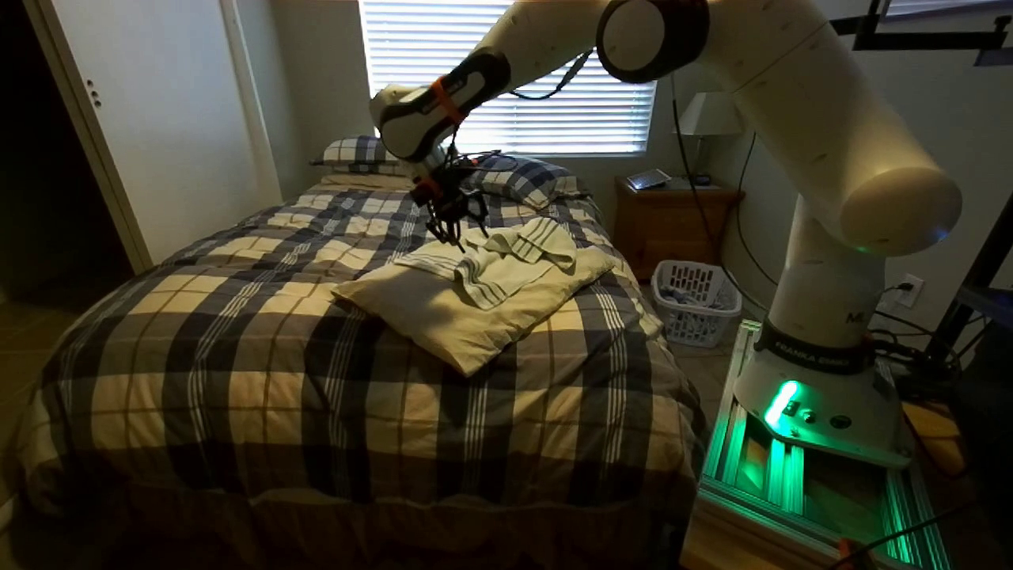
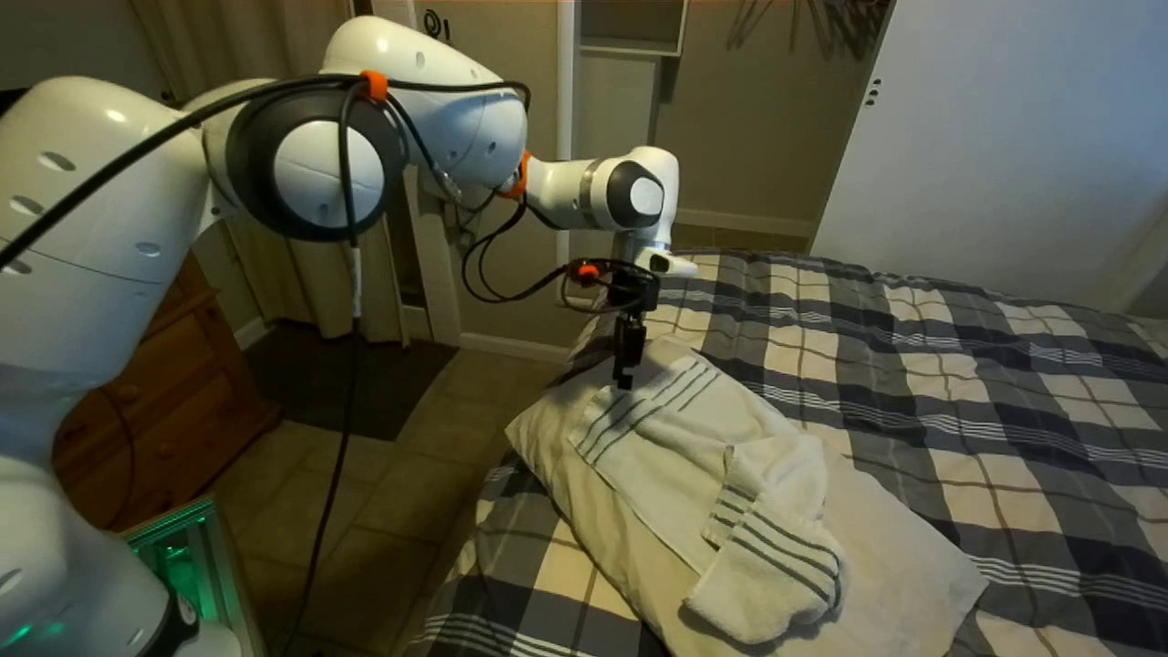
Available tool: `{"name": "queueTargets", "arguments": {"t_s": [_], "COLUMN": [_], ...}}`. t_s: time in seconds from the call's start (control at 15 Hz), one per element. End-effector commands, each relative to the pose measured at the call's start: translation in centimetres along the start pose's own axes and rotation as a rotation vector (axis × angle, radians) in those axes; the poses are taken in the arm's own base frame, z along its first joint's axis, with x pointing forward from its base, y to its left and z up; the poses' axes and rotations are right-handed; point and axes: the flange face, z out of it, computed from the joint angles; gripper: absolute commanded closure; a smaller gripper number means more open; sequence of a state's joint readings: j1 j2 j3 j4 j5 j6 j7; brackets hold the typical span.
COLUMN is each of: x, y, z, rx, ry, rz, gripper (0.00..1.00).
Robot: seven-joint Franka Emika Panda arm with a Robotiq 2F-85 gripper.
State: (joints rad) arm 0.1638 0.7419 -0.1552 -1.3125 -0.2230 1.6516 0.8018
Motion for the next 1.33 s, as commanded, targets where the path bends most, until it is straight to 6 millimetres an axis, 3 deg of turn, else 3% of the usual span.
{"name": "queueTargets", "arguments": {"t_s": [0.0, 0.27, 0.53, 0.6, 0.73, 0.93, 1.27], "x": [0.2, 1.7, 3.5, 3.7, 4.4, 4.3, 3.3], "y": [4.0, 6.5, 8.3, 6.6, 7.4, 7.8, 7.4], "z": [-0.8, 1.3, 4.1, 3.4, 4.6, 4.5, 5.3], "rx": [-0.155, -0.239, -0.208, -0.233, -0.218, -0.21, -0.166], "ry": [0.117, 0.226, 0.332, 0.292, 0.303, 0.307, 0.43], "rz": [0.007, -0.048, -0.074, -0.056, -0.061, -0.061, -0.254], "gripper": [0.04, 0.0, 0.0, 0.0, 0.0, 0.0, 0.0]}}
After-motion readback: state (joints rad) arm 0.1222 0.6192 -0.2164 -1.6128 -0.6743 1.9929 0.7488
